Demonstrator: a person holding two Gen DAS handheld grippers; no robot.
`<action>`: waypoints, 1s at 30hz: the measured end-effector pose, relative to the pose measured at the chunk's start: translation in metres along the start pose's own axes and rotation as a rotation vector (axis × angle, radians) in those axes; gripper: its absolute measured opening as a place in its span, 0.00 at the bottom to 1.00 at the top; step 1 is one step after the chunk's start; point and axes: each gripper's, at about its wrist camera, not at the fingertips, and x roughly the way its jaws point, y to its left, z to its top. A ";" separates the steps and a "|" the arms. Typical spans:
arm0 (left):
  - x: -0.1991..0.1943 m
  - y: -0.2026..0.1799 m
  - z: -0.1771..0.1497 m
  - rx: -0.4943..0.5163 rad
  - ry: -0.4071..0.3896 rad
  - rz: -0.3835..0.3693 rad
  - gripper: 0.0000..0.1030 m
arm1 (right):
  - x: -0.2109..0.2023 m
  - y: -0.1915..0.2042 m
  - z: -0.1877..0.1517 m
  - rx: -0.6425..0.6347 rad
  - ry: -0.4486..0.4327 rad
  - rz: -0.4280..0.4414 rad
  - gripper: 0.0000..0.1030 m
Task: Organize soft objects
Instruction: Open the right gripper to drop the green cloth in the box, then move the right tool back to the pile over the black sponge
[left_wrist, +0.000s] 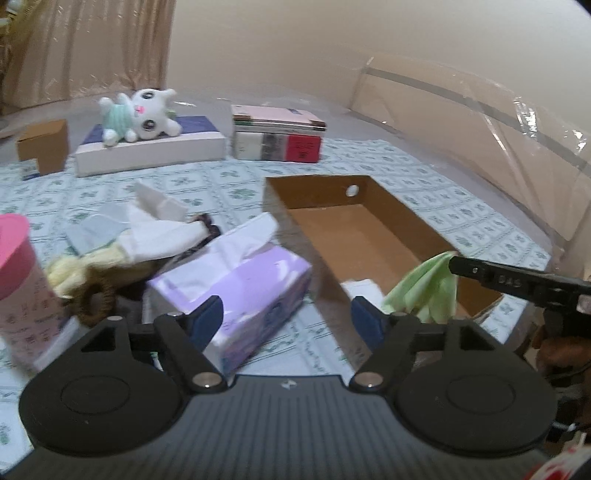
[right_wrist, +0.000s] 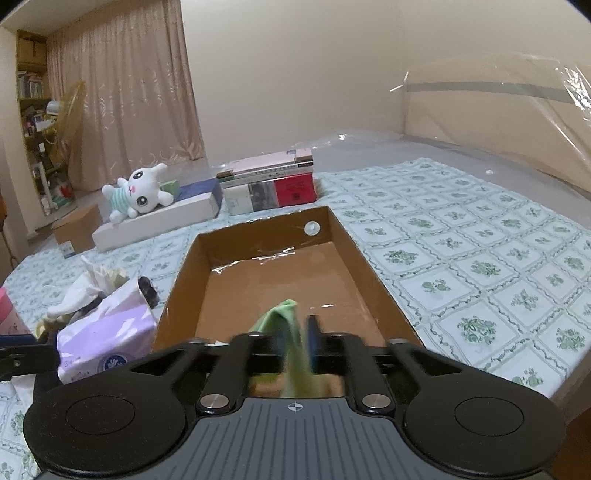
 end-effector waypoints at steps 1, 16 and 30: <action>-0.002 0.003 -0.002 -0.001 -0.001 0.010 0.76 | -0.002 0.000 -0.002 0.002 -0.006 -0.007 0.66; -0.046 0.054 -0.028 -0.047 -0.029 0.156 0.76 | -0.037 0.047 -0.018 -0.003 0.000 0.050 0.67; -0.092 0.116 -0.059 -0.057 -0.062 0.335 0.75 | -0.041 0.141 -0.036 -0.092 0.039 0.214 0.67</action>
